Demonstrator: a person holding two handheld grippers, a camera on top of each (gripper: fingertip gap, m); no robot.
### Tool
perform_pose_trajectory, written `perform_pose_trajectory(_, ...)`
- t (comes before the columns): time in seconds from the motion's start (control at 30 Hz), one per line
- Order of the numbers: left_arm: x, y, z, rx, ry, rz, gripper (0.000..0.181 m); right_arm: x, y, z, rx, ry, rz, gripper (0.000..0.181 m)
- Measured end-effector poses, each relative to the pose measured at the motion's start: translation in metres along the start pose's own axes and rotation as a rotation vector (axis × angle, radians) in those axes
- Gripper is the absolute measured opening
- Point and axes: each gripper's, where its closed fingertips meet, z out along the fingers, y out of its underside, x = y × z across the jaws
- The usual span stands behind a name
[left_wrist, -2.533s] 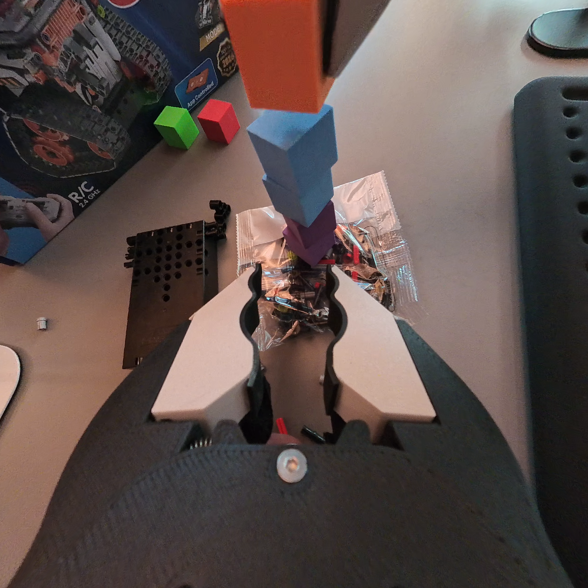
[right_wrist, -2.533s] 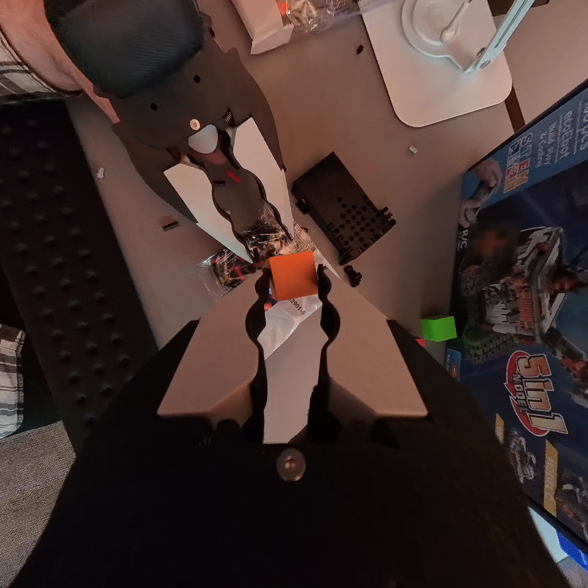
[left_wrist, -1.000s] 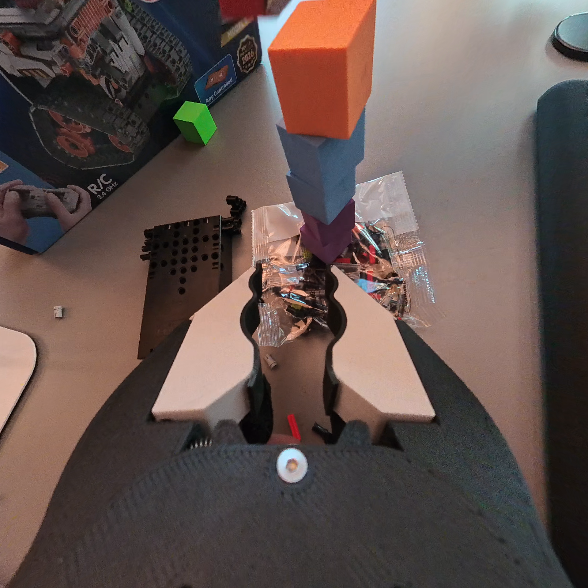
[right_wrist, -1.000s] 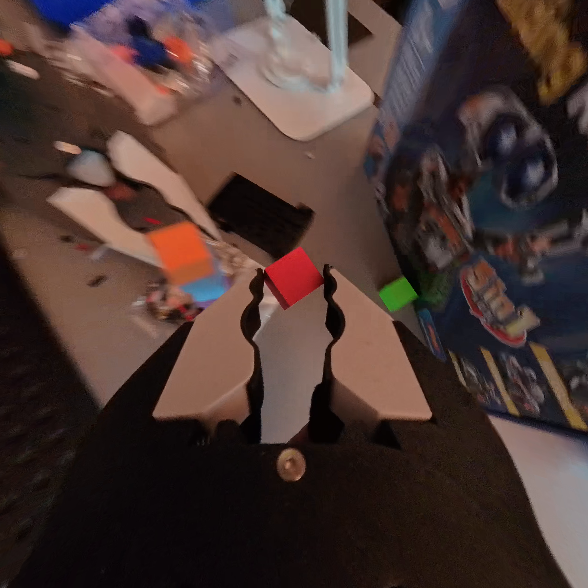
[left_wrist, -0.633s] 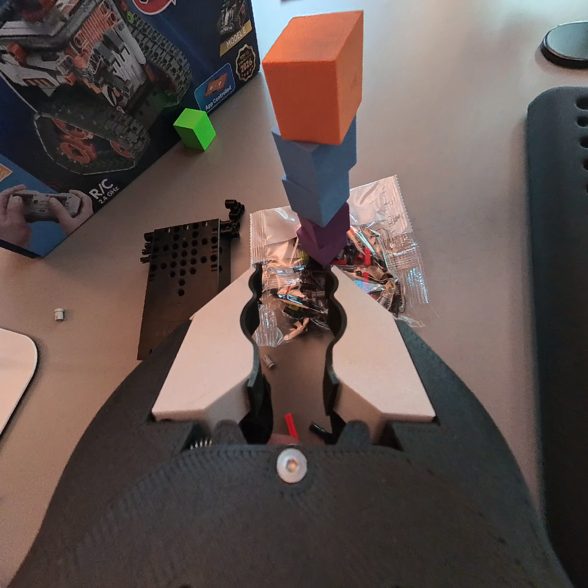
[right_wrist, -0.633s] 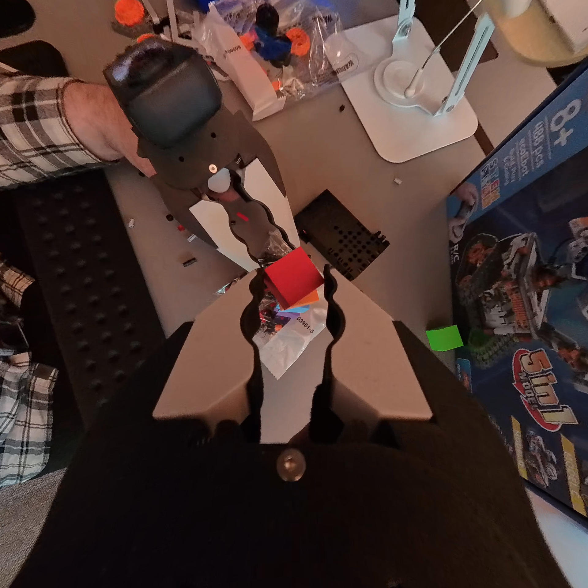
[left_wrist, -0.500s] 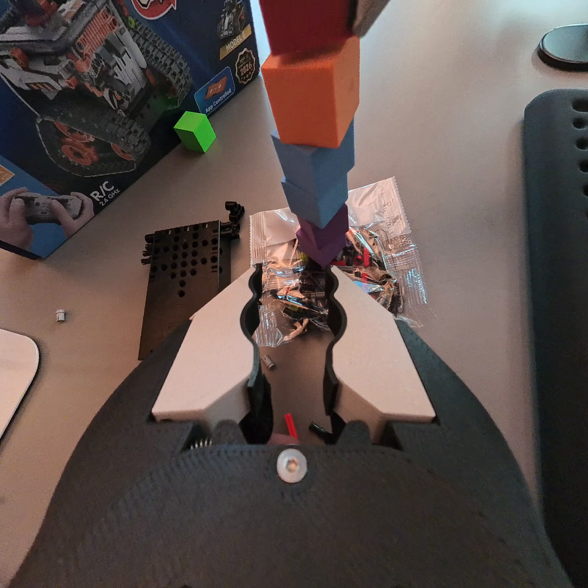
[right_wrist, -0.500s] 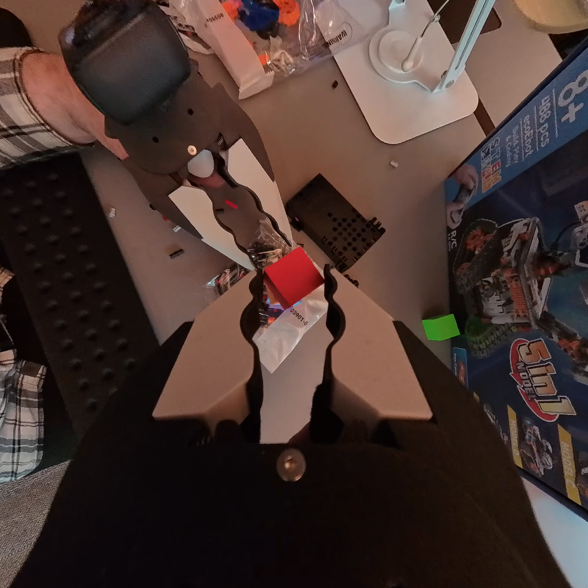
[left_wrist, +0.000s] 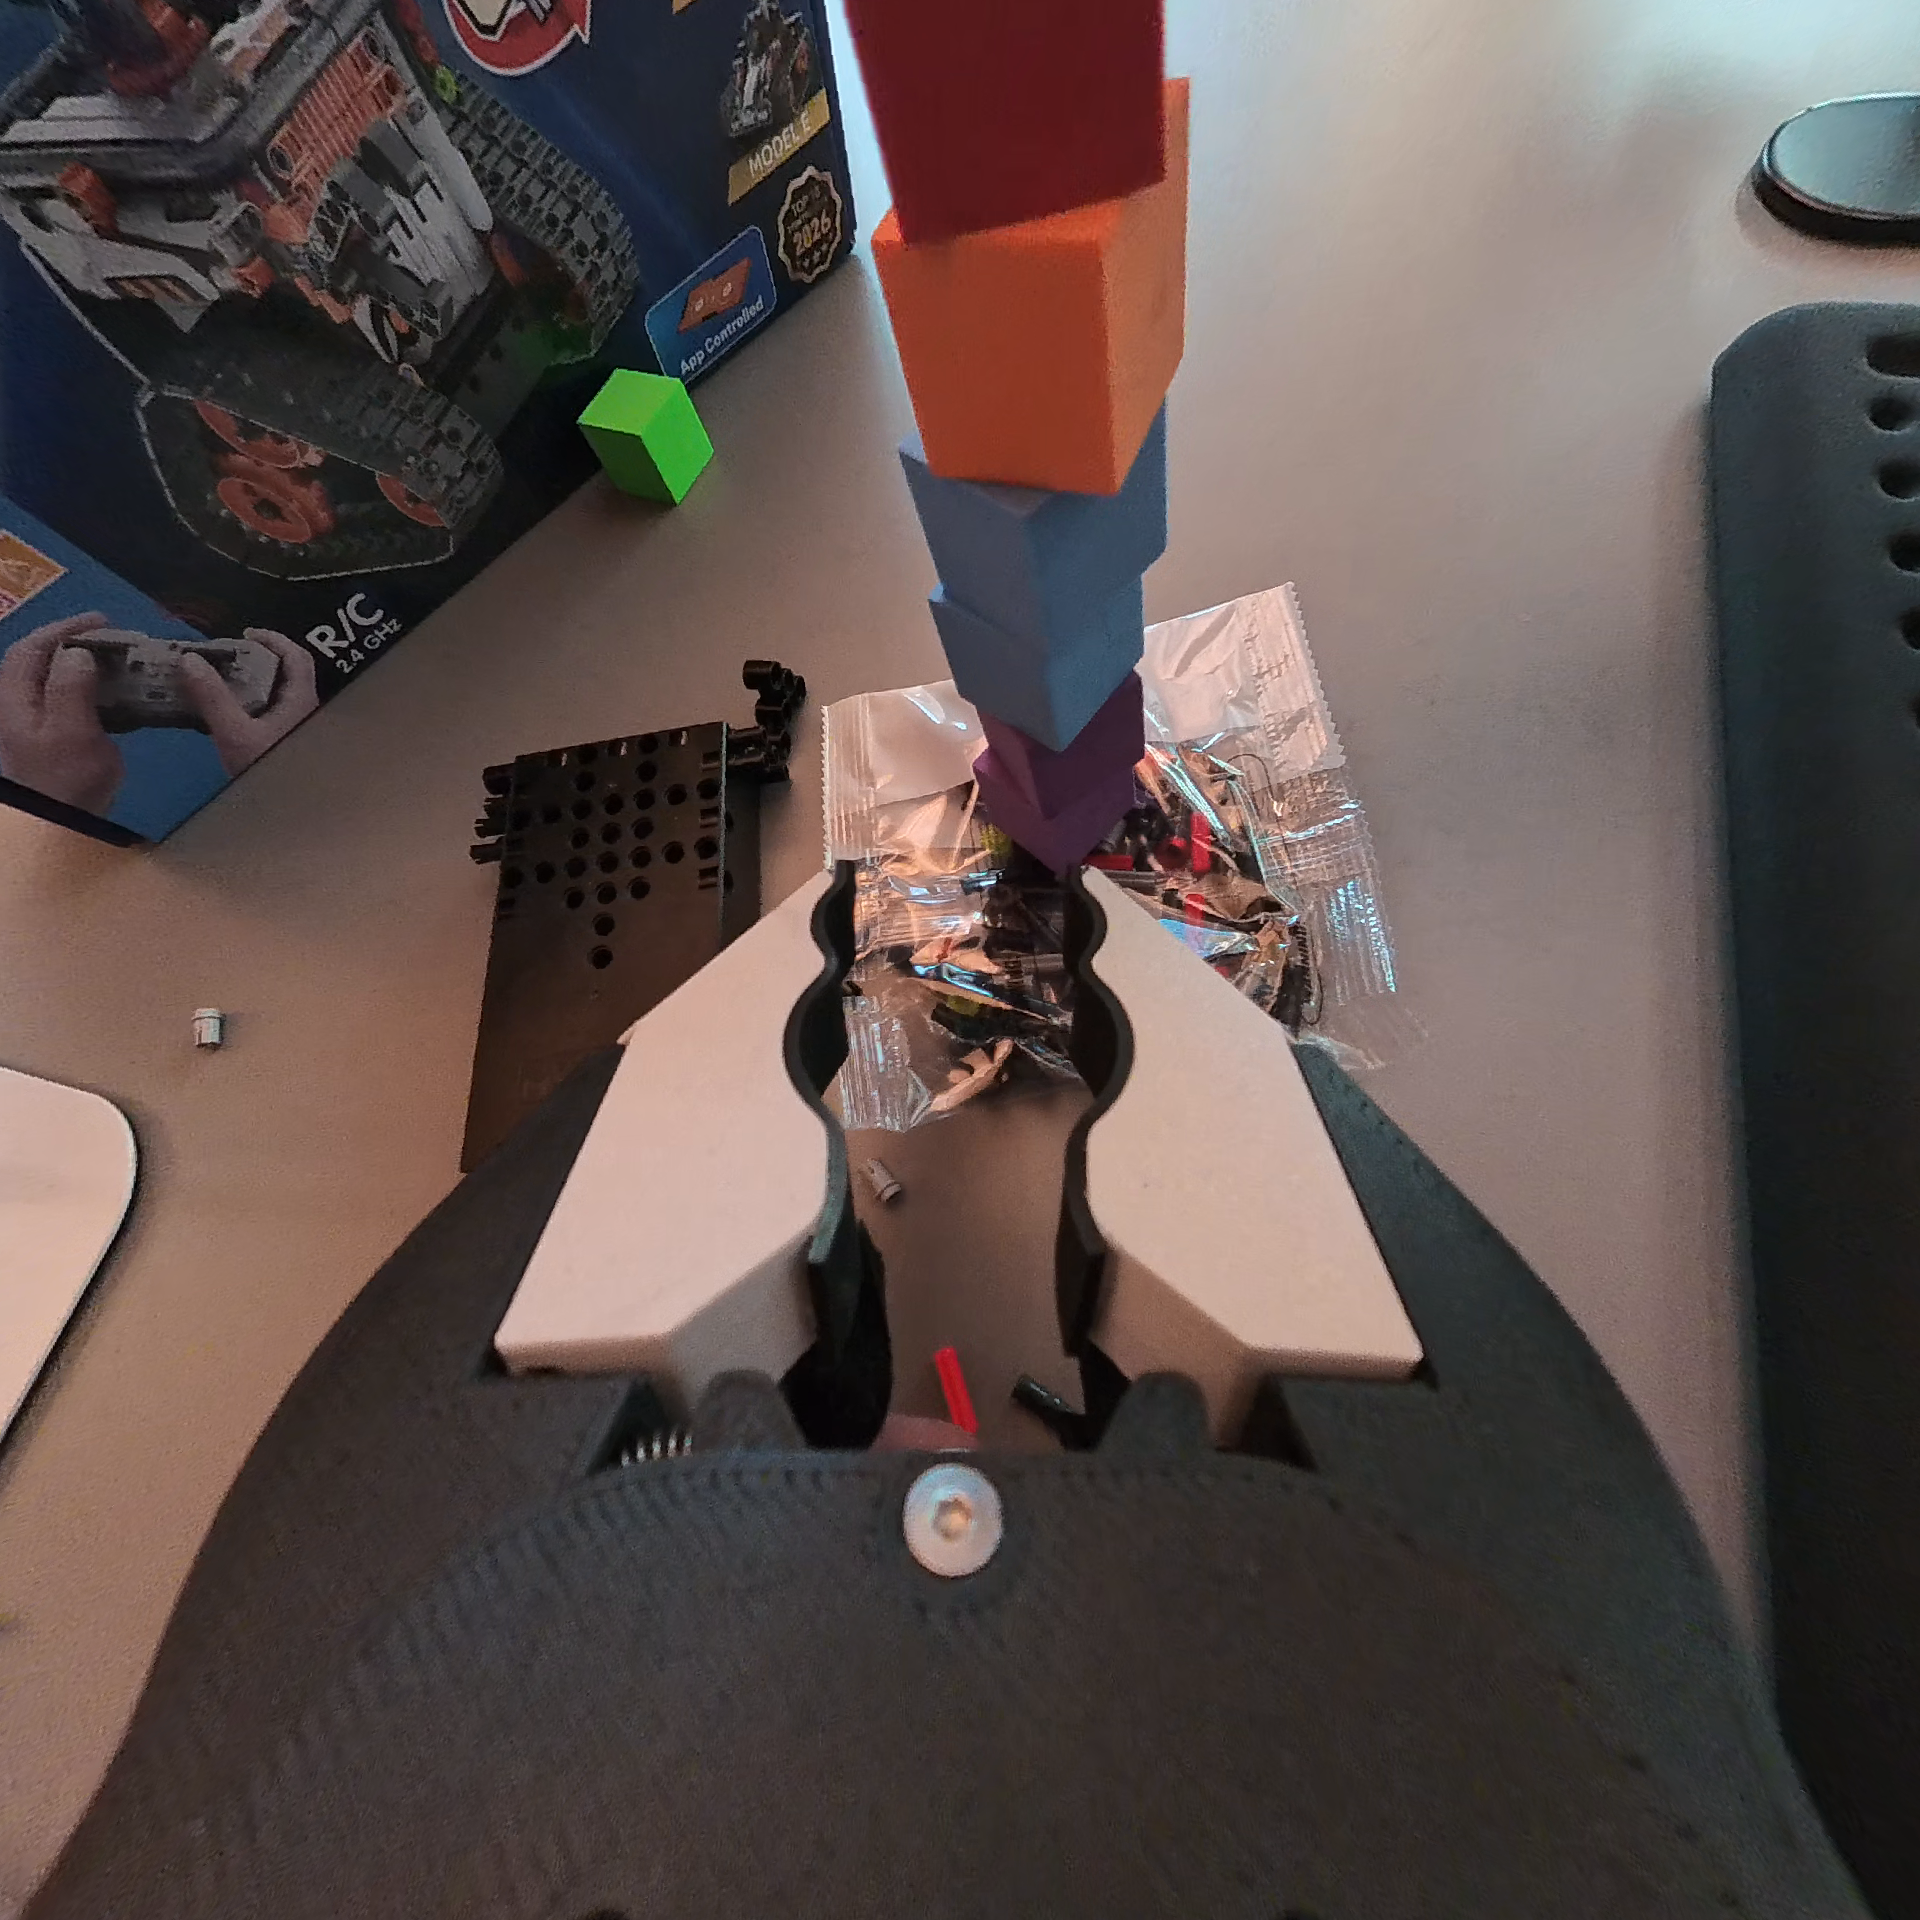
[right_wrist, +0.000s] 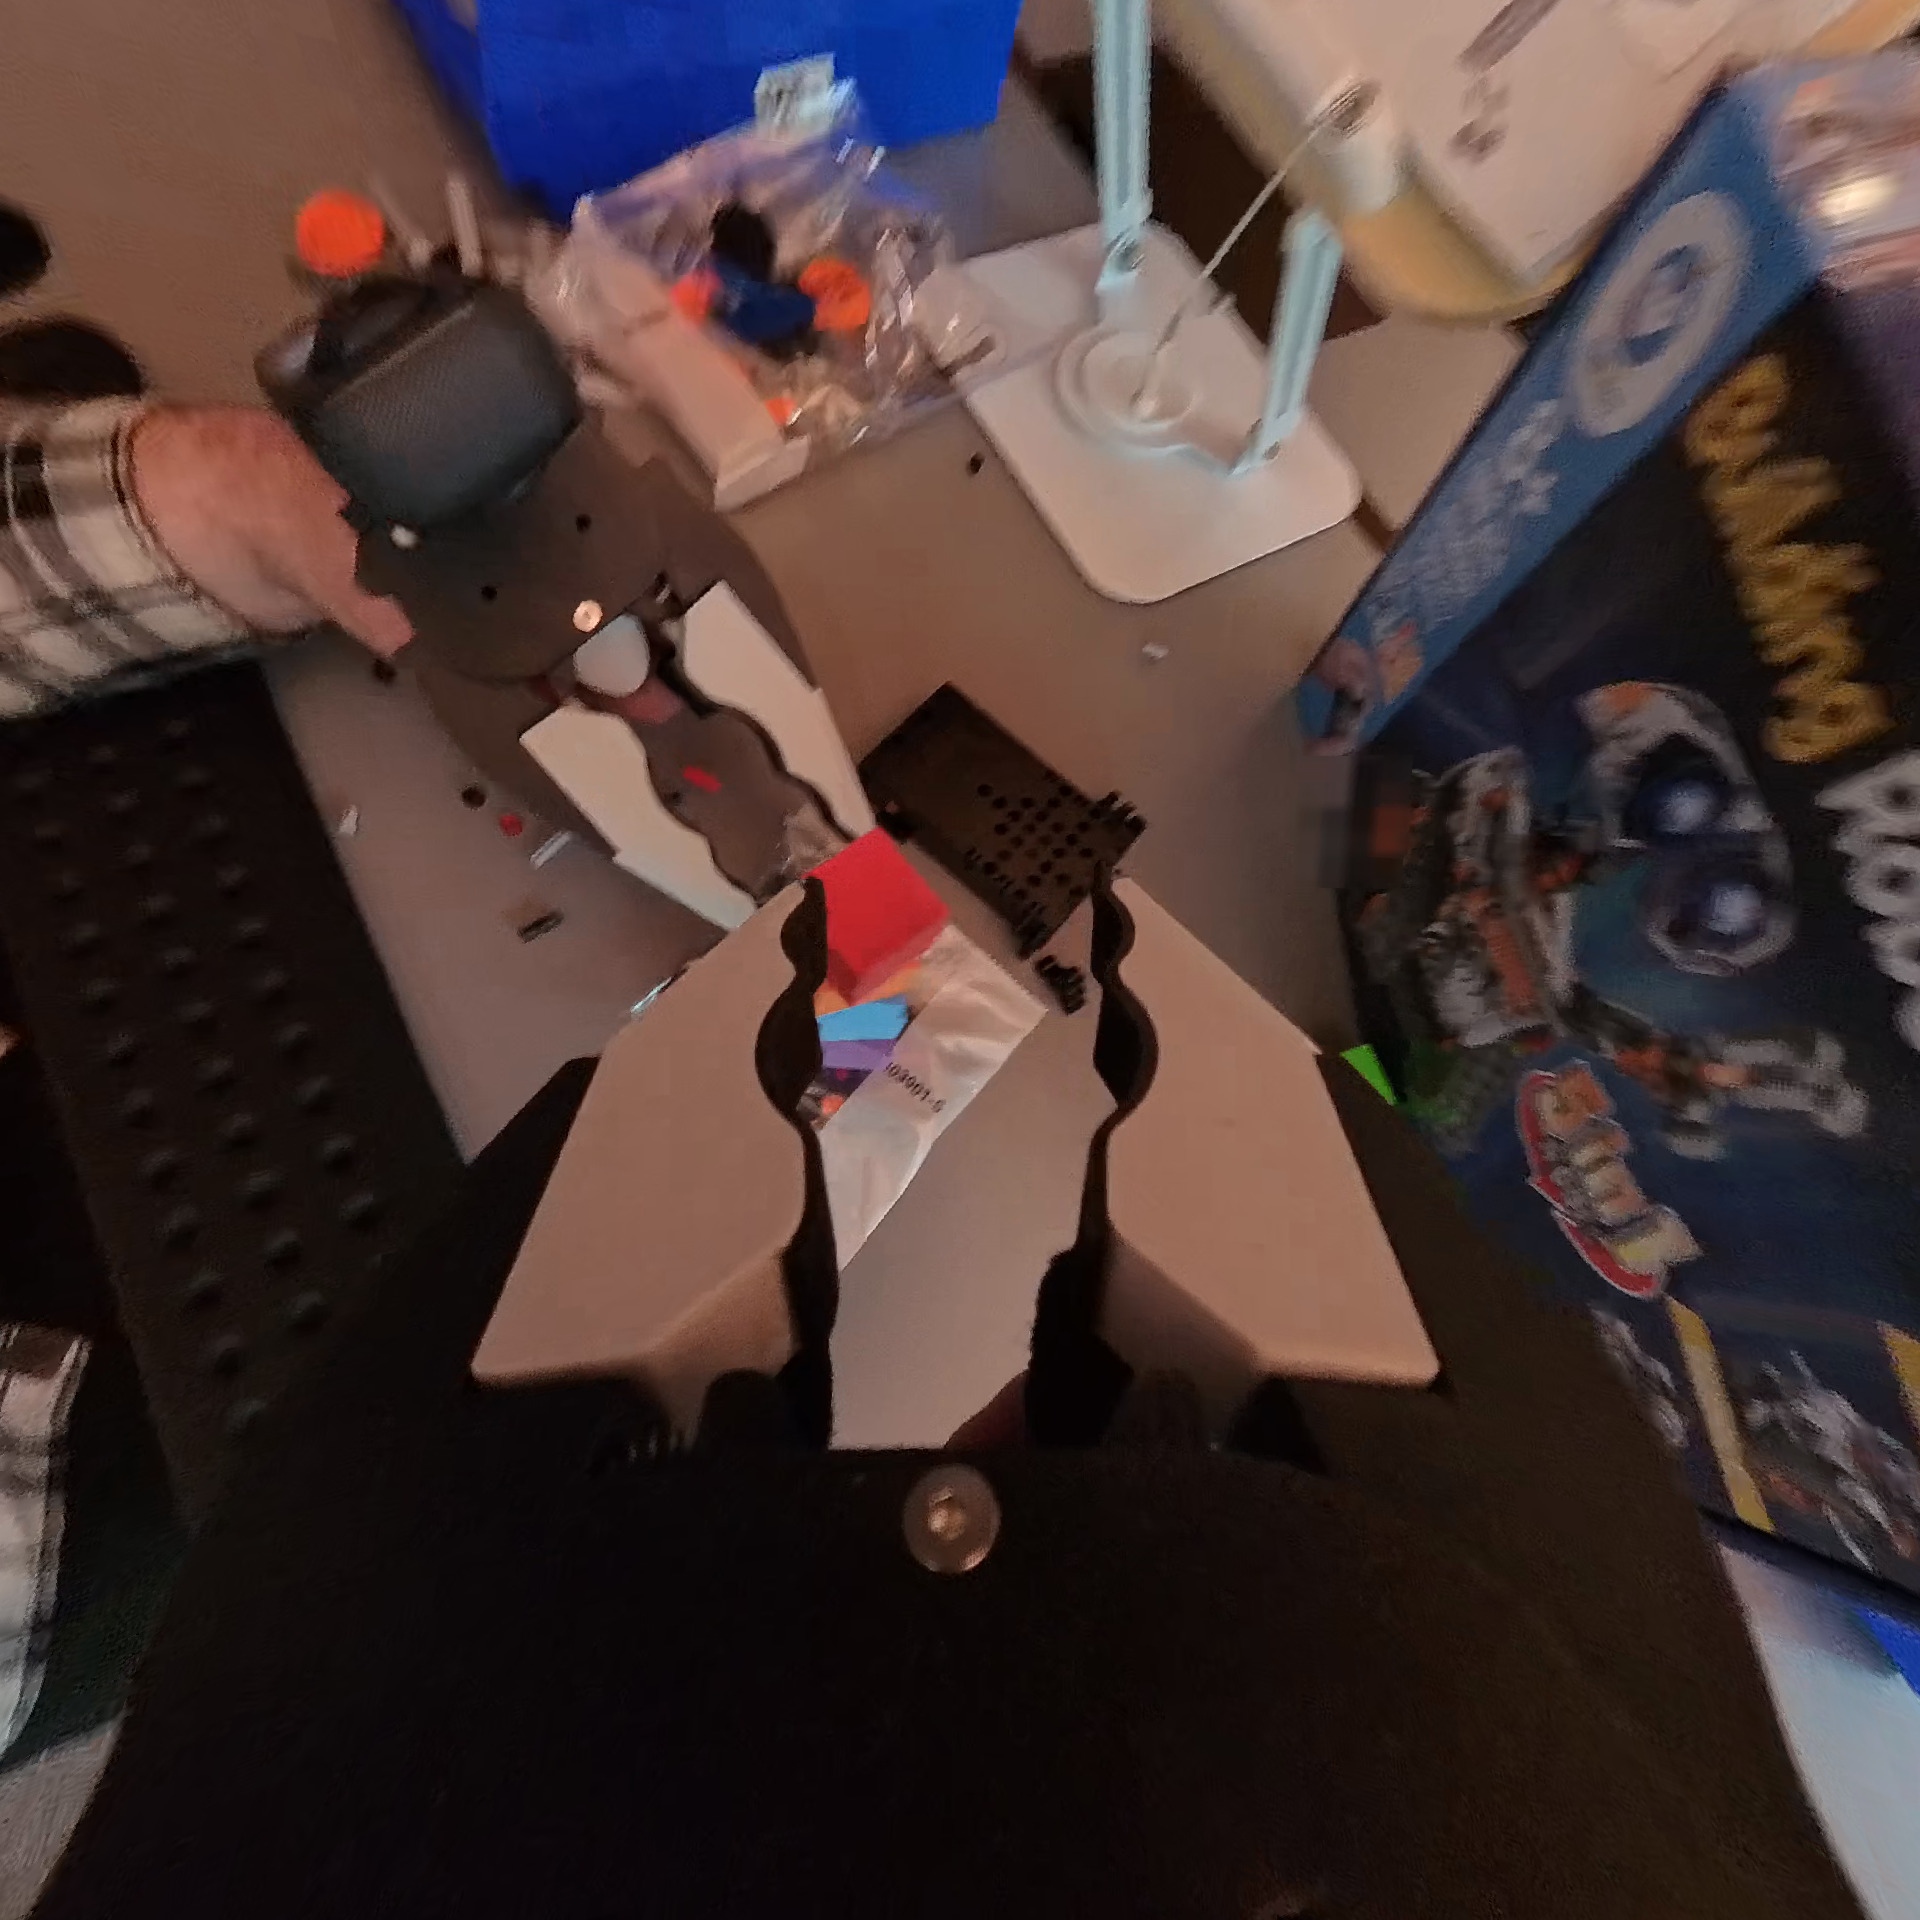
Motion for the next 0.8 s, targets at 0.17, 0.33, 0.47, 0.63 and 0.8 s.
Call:
perform_pose_trajectory(0.17,-0.002,-0.001,-0.001,0.008,-0.005,-0.006,0.038,0.065,0.015,-0.021,0.098,0.239,0.169,0.045)
perform_pose_trajectory(0.33,-0.003,-0.001,0.000,0.008,-0.012,-0.003,0.038,0.107,0.083,0.032,-0.082,0.417,0.281,0.052)
perform_pose_trajectory(0.47,-0.005,-0.002,-0.002,0.016,-0.019,-0.007,0.038,0.132,0.127,0.072,-0.210,0.504,0.336,0.054)
perform_pose_trajectory(0.63,-0.005,-0.004,-0.002,0.022,-0.018,-0.001,0.038,0.155,0.137,0.091,-0.181,0.569,0.416,0.046)
perform_pose_trajectory(0.8,-0.004,-0.005,-0.002,0.023,-0.019,0.008,0.038,0.159,0.149,0.105,-0.215,0.575,0.453,0.039)
